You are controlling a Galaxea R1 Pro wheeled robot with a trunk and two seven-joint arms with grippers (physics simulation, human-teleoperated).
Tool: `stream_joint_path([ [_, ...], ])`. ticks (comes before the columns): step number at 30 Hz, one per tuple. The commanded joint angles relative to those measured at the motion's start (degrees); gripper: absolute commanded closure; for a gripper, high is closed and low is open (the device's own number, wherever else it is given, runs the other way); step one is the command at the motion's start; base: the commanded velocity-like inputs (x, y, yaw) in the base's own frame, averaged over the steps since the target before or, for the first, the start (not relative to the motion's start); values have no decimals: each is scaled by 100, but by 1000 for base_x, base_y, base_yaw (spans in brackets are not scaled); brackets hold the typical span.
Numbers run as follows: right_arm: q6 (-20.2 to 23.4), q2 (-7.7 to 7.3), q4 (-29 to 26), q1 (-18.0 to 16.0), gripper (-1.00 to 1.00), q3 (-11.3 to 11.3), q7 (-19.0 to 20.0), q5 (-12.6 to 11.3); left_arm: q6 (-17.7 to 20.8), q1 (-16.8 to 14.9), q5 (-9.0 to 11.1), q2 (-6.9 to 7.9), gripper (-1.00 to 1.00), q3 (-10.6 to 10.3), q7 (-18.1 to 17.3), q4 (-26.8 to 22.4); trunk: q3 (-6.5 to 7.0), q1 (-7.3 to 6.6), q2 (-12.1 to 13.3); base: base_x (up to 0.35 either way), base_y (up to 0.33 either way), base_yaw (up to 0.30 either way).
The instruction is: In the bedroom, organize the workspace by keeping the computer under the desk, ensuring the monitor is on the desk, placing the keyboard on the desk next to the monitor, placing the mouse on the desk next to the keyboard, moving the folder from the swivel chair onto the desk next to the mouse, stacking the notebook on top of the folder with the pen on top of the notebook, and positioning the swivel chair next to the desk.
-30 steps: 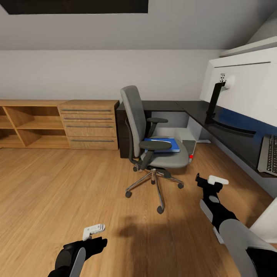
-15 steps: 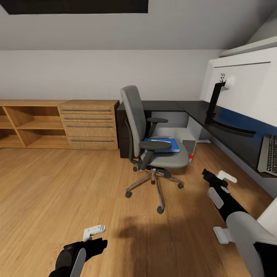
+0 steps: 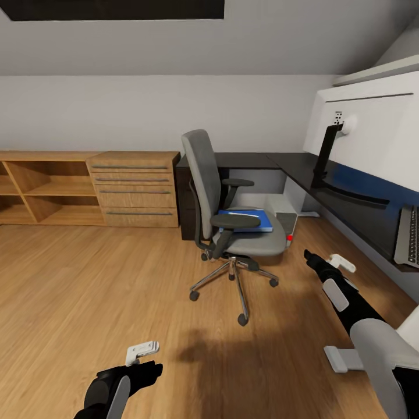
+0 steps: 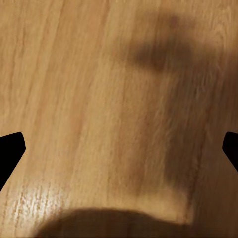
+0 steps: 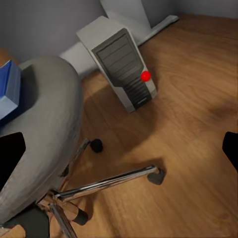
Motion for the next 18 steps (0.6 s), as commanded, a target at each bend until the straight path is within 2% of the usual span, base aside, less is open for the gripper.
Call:
stream_joint_path([
  [1,-14,-4,-3,-1,-100,13,-10,-63,20,-3,60,-4,-100,7,43,10,-6,1,-2,259,0,0],
  [18,-14,-6,-4,11,-100,19,15,-85,7,-3,50,-4,-100,15,58,102,-6,1,-2,304,0,0],
])
